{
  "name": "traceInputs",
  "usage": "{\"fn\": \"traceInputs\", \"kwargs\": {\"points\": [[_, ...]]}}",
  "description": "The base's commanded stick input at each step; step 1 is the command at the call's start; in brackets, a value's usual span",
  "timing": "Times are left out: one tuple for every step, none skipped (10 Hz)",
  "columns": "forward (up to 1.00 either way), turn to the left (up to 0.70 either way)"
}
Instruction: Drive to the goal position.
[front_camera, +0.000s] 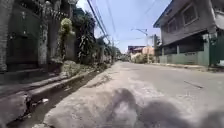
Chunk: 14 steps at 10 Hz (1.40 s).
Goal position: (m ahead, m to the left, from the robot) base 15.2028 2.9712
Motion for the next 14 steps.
{"fn": "traceInputs", "kwargs": {"points": [[1.00, 0.00], [1.00, 0.00], [1.00, 0.00], [1.00, 0.00], [1.00, 0.00], [1.00, 0.00], [1.00, 0.00], [1.00, 0.00], [1.00, -0.01], [1.00, -0.16], [1.00, -0.36], [1.00, -0.40], [1.00, -0.40], [1.00, -0.40]]}}
